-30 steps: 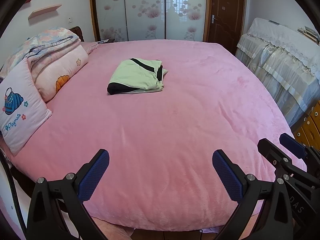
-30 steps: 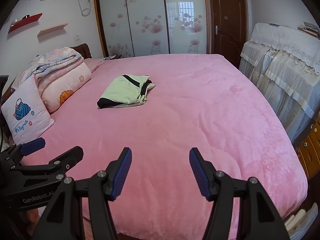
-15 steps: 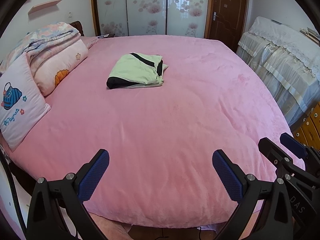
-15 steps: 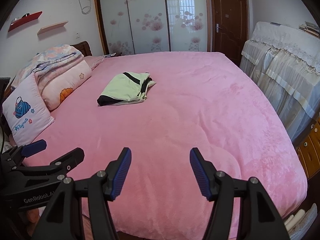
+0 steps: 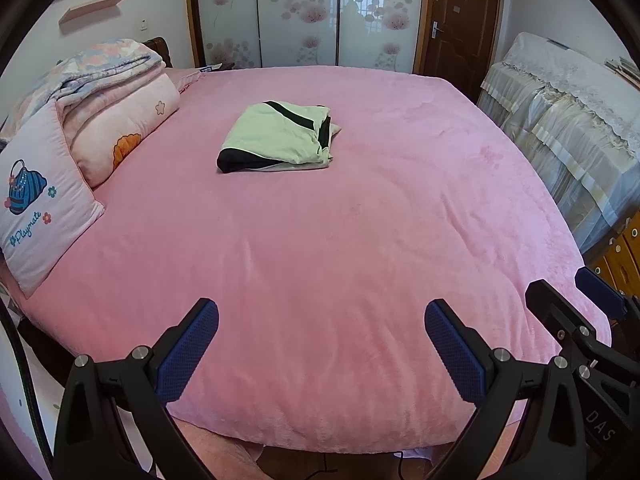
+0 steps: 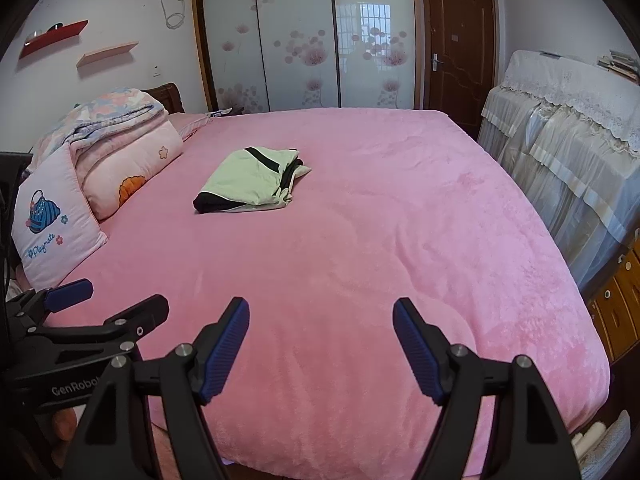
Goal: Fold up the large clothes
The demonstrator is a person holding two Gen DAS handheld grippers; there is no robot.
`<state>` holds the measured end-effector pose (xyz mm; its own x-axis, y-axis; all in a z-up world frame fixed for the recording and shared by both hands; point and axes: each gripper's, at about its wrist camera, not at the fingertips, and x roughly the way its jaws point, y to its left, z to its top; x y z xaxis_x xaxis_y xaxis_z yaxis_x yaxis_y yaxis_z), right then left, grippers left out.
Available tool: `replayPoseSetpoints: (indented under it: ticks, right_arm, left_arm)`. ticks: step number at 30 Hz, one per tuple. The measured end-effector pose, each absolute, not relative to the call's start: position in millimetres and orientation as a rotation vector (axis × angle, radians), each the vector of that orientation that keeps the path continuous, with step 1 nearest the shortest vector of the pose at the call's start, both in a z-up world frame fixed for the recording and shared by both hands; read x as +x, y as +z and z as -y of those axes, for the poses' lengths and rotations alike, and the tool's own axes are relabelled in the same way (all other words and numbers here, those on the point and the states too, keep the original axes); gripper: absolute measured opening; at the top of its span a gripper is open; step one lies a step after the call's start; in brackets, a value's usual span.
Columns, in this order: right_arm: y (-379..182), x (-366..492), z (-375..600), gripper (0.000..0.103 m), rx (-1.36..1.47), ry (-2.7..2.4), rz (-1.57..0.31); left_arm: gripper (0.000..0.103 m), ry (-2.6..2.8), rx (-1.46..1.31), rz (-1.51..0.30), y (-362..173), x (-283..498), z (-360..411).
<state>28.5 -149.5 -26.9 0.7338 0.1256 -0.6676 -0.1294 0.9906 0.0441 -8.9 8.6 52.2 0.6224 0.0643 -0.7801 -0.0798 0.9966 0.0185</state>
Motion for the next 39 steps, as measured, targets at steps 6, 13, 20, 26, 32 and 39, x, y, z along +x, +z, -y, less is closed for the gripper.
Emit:
replayPoseSetpoints:
  ticks: [6,13,20,26,32,39]
  right_arm:
    - [-26.5,28.3,150.0,0.075,-0.001,0.141,-0.737]
    - [-25.5,26.9,153.0,0.075,0.009,0.147,-0.738]
    - [-24.3,27.9,158.7,0.075,0.028,0.148,-0.744]
    - [-24.6,29.2,160.1,0.075,0.03,0.147,-0.745]
    - [-30.2,31.0,162.4,0.075,0.037,0.143,-0.755]
    - [-34.5,33.3,162.3,0.075,0.045,0.145,-0.765]
  left_arm:
    - [0.102,0.087,-0.013,-0.895,52.2,-10.9,-7.7]
    - [0.102,0.089,-0.008,-0.891,52.9,-12.5,-6.9]
    - [0.102,0.09,-0.007,-0.892,52.7,-13.0,-5.6]
    - [0.102,0.092,0.0,-0.894,51.9,-12.8,-4.4]
    - [0.102,0.092,0.004,-0.904,49.3,-12.2,-3.6]
    - [0.102,0.096,0.015,-0.907,47.1,-10.5,-2.5]
